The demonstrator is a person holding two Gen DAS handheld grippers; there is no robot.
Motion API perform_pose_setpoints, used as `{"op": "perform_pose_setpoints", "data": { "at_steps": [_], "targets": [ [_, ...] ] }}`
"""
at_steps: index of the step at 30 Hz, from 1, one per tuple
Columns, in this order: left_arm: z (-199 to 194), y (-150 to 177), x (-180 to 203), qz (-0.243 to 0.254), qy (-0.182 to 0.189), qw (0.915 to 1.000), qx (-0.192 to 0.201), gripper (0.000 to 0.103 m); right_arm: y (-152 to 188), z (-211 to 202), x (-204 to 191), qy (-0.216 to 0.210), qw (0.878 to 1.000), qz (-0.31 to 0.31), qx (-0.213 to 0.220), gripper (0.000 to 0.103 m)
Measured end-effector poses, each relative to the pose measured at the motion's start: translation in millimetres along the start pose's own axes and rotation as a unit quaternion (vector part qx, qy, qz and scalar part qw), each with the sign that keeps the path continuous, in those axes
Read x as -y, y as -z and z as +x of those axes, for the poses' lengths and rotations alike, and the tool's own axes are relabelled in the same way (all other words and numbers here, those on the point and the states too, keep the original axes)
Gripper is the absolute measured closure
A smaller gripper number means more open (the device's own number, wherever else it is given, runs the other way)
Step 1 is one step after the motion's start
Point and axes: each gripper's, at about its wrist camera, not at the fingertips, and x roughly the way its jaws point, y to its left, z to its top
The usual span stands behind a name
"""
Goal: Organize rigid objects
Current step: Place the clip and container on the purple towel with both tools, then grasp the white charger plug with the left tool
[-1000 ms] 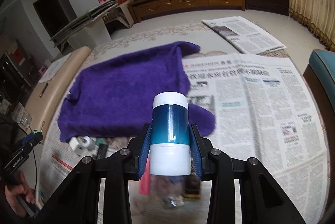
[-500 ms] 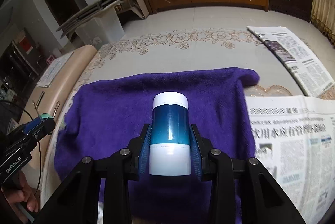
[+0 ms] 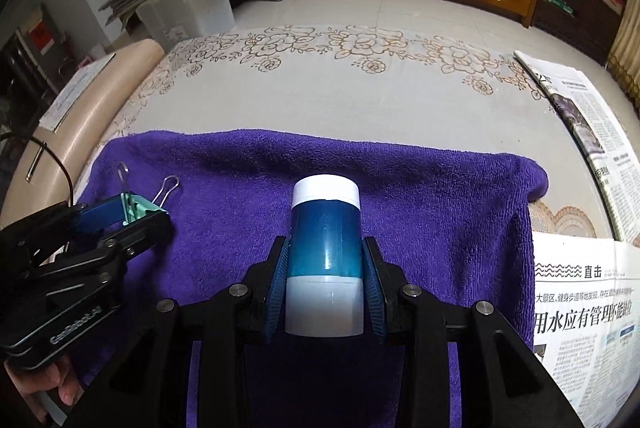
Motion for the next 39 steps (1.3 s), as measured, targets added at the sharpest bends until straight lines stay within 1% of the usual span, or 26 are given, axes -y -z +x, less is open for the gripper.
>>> {"op": "perform_pose_setpoints", "data": {
  "at_steps": [2,4,5,8,9,10,11,12,14,15,16,17,18,19,20,21,22,24,26,29,30,34,36,39],
  "targets": [
    [3.8,0.3,-2.7,-0.002,-0.004,1.0,-0.006,0.064,-0.1,0.6,-0.1,-0.002,1.0,-0.007,-0.002,0.067],
    [6.8,1.8,-3.7,0.001,-0.006,0.9998,-0.02,0.064,1.6,5.1,0.6,-0.01,1.0,-0.012,-0.019,0.066],
    [5.7,2.6,-4.6,0.003,-0.005,0.9998,-0.017,0.064,2.3,3.2,0.4,-0.01,1.0,-0.019,-0.01,0.065],
    [5.0,4.3,-2.2,0.013,-0.01,0.9996,-0.023,0.062,4.5,2.7,0.5,-0.012,0.999,-0.031,-0.009,0.064],
    [4.9,4.9,-1.4,0.017,-0.01,0.9995,-0.024,0.06,3.9,3.1,0.3,-0.015,0.999,-0.033,-0.01,0.062],
    [4.8,6.1,0.1,0.021,-0.011,0.9993,-0.028,0.049,3.8,3.1,0.6,-0.019,0.999,-0.034,-0.011,0.059],
    [5.5,7.0,1.3,0.025,-0.012,0.9991,-0.032,0.032,3.6,2.9,0.6,-0.024,0.999,-0.033,-0.012,0.057],
    [6.7,8.7,2.4,0.028,-0.014,0.9988,-0.038,0.025,3.4,2.8,0.4,-0.027,0.999,-0.033,-0.014,0.055],
    [6.3,10.5,1.5,0.029,-0.016,0.9987,-0.038,0.024,6.2,-2.4,1.7,-0.026,0.999,-0.031,-0.013,0.054],
    [4.5,11.8,0.2,0.023,-0.017,0.9988,-0.04,0.024,7.7,-7.3,3.0,-0.025,0.999,-0.029,-0.01,0.053],
    [0.4,13.8,-2.4,0.013,-0.011,0.9991,-0.039,0.024,9.9,-13.2,5.1,-0.025,0.999,-0.024,-0.006,0.051],
    [-4.4,15.5,-4.6,0.003,-0.006,0.9994,-0.034,0.023,12.8,-22.3,7.4,-0.026,1.0,-0.016,0.001,0.047],
    [-10.4,17.7,-7.1,-0.006,0.0,0.9996,-0.028,0.022,16.8,-33.2,9.5,-0.03,0.999,-0.008,0.009,0.037],
    [-16.9,20.5,-8.3,-0.012,0.004,0.9997,-0.022,0.016,21.1,-44.8,12.3,-0.036,0.999,0.0,0.019,0.023],
    [-27.8,25.6,-9.8,-0.022,0.012,0.9996,-0.012,0.008,27.2,-59.2,14.8,-0.044,0.999,0.008,0.031,0.015],
    [-34.3,28.8,-10.3,-0.026,0.017,0.9995,-0.004,0.004,31.7,-69.3,15.3,-0.046,0.998,0.013,0.039,0.0],
    [-46.4,35.9,-10.8,-0.033,0.026,0.9991,0.007,0.0,38.7,-81.7,16.7,-0.045,0.998,0.016,0.047,0.0],
    [-64.5,49.2,-11.7,-0.043,0.034,0.9983,0.017,0.0,54.8,-104.2,16.1,-0.033,0.997,0.02,0.061,0.0],
    [-81.7,66.2,-12.4,-0.053,0.036,0.9978,0.018,0.0,76.6,-125.4,18.8,-0.026,0.997,0.025,0.066,0.0],
    [-103.5,94.9,-11.2,-0.057,0.041,0.9974,0.018,0.0,104.3,-145.3,19.9,-0.025,0.997,0.031,0.064,0.0],
    [-107.8,99.9,-11.2,-0.057,0.042,0.9973,0.017,0.0,116.2,-151.4,21.0,-0.023,0.997,0.034,0.062,0.0],
    [-118.3,133.1,-6.9,-0.047,0.049,0.9976,0.012,0.0,156.5,-167.3,27.8,-0.009,0.998,0.042,0.054,0.0],
    [-121.5,148.0,-4.4,-0.04,0.045,0.9981,0.014,0.0,175.0,-170.6,30.9,0.001,0.997,0.051,0.05,0.0],
    [-125.4,162.5,1.2,-0.025,0.054,0.998,0.021,0.0,192.1,-170.4,35.1,-0.003,0.997,0.066,0.048,0.0]
  ]
}}
